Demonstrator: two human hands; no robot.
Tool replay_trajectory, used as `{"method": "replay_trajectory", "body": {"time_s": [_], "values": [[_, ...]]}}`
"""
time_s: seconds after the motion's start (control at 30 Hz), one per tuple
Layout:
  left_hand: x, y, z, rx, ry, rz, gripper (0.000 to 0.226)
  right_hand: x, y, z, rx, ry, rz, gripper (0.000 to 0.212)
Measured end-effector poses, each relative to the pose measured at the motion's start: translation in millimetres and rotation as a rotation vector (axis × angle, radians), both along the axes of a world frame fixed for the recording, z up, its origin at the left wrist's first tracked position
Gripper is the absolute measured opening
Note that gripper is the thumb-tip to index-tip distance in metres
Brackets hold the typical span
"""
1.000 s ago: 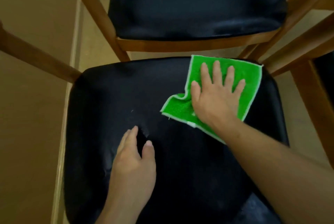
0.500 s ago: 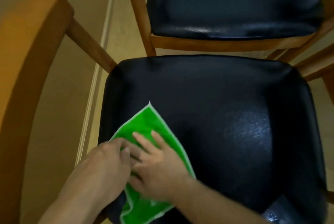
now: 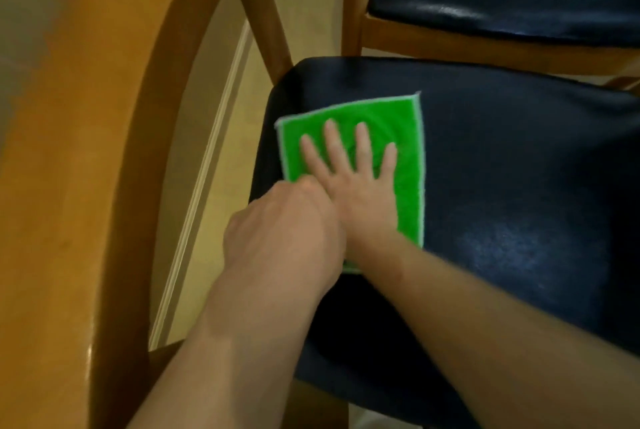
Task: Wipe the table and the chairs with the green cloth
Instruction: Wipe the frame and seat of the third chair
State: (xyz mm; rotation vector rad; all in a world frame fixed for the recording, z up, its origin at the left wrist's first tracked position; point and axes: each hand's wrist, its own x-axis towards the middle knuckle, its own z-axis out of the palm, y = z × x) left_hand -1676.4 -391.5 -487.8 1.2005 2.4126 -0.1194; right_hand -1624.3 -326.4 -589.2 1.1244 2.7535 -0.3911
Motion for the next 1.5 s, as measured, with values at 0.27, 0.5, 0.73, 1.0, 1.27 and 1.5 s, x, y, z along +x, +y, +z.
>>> {"method": "replay_trajectory", "body": {"time_s": [0.27, 0.5, 0.73, 1.0, 1.27, 1.5], "values": [[3, 16, 5, -0.298, -0.099, 0.113, 0.015, 42, -85, 31, -0.162, 0.07, 0.306, 0.061], [7, 3, 8, -0.24, -0.112, 0.017, 0.02, 105, -36, 8, -0.079, 0.056, 0.17, 0.057], [12, 6, 14, -0.287, -0.102, -0.009, 0.044, 205, 92, -2, 0.064, -0.108, -0.45, 0.068], [32, 11, 7, -0.254, -0.112, -0.136, 0.042, 135, -49, 3, -0.079, -0.113, -0.532, 0.073], [55, 2, 2, -0.143, -0.105, -0.335, 0.029, 157, -52, 15, -0.277, -0.202, -0.071, 0.083], [75, -1, -9, -0.137, -0.172, -0.458, 0.044, 241, 67, 34, -0.359, -0.353, -0.448, 0.09]]}}
